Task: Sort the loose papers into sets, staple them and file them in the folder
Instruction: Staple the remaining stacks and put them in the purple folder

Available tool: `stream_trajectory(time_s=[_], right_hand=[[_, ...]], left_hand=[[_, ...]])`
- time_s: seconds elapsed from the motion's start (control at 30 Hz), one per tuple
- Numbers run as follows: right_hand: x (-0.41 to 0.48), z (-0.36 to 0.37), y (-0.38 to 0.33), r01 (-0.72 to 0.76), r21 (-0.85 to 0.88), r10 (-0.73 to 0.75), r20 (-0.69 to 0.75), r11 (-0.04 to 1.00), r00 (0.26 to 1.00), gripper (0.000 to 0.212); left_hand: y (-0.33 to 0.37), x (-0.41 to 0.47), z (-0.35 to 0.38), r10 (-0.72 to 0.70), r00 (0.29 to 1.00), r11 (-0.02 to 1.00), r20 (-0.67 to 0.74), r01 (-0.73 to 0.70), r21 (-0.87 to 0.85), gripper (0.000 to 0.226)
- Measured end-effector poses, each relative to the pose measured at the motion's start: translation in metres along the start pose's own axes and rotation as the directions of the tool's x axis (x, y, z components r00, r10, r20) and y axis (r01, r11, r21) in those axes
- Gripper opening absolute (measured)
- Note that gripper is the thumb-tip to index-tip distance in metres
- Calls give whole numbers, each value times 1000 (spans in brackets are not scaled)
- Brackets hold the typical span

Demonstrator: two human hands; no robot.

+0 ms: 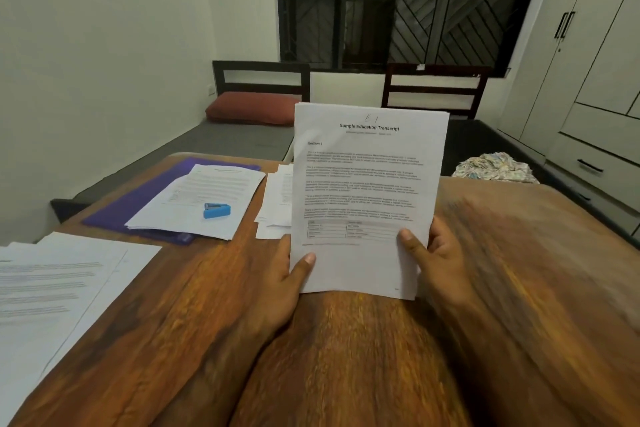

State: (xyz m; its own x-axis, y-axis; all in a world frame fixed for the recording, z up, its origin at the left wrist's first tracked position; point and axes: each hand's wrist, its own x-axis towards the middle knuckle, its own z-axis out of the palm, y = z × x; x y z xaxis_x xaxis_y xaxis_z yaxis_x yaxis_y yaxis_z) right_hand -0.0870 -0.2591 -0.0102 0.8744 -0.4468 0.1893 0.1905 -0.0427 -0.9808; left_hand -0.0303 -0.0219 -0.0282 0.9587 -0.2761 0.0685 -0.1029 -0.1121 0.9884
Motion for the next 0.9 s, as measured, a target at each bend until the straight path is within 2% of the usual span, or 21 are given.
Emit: stream_trajectory(time_s=[0.17,0.3,0.67,0.8,0.9], right_hand=[[6,2,4,-2,8,2,6,1000,1000,34],[2,1,17,-12,-62,14,34,998,999,38],[-7,2,26,-52,-115,53,3,992,999,34],[-12,4,29,-65,-117,64,-12,991,998,35],[-15,4,25,-82,-120,78,-36,989,996,35]], left_hand=[[0,3,0,25,999,999,-22,-25,21,33],[1,-1,1,4,1000,1000,-7,-4,29,36],[6,-4,8,-34,999,997,-42,37,70,26],[6,-5,12,-39,999,990,-32,42,134,38],[9,-6,12,-94,996,989,-8,95,110,37]])
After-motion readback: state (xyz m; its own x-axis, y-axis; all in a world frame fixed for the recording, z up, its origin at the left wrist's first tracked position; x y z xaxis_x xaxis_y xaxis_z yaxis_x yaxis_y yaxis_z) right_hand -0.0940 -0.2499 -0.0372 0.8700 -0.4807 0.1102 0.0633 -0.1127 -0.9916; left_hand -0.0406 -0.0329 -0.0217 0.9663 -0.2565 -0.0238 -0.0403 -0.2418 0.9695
